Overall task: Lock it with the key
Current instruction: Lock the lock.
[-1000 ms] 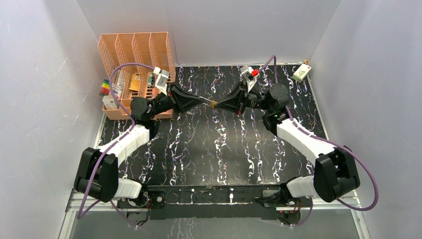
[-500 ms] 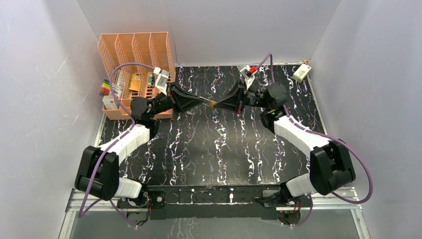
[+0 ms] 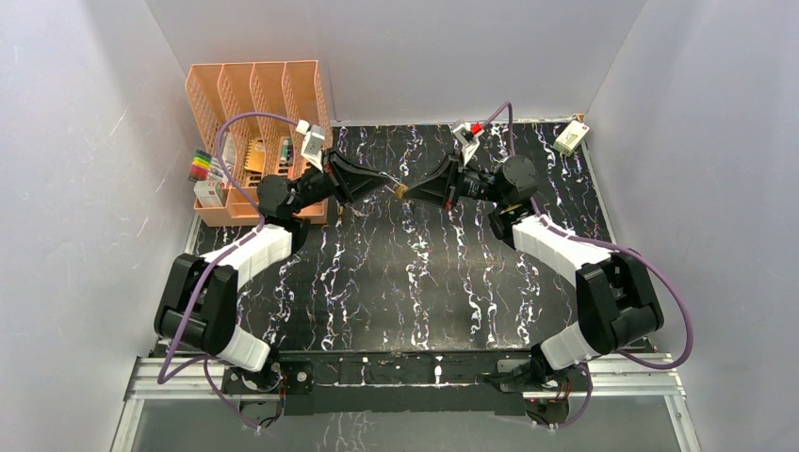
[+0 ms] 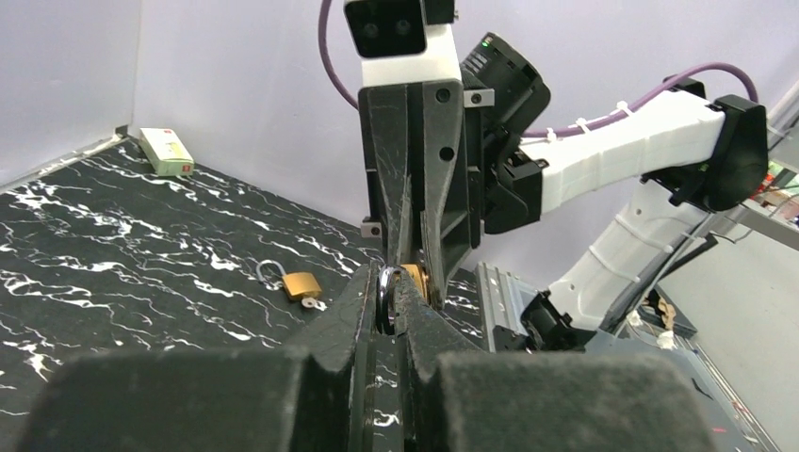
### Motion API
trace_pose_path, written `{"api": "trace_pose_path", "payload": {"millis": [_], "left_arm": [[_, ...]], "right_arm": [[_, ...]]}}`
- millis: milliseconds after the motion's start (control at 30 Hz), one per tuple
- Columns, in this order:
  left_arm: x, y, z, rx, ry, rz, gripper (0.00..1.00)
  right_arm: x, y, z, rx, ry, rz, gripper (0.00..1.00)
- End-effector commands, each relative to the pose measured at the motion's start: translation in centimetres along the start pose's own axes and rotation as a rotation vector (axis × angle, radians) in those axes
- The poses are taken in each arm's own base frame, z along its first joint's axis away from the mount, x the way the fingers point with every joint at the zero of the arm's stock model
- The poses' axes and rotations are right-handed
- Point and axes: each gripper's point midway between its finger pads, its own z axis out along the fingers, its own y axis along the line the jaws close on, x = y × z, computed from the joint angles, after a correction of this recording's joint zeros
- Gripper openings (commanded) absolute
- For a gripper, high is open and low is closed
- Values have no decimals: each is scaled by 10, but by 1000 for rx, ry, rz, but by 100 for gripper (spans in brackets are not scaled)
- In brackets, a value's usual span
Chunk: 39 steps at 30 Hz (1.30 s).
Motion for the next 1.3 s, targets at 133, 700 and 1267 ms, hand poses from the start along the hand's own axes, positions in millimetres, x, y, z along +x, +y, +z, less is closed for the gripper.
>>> {"api": "trace_pose_path", "payload": {"millis": [133,700,1267], "left_arm": [[65,-31,26,197,170,20,0],[77,-38,17,250,237,19,0],[3,-50,-33,91,82,198,0]], "right_arm": [[-61,43,40,-83,-152,-152,0],[-104,34,31,-40,-198,-230,0],[-68,74,-43,-111,-64,-240,0]]}}
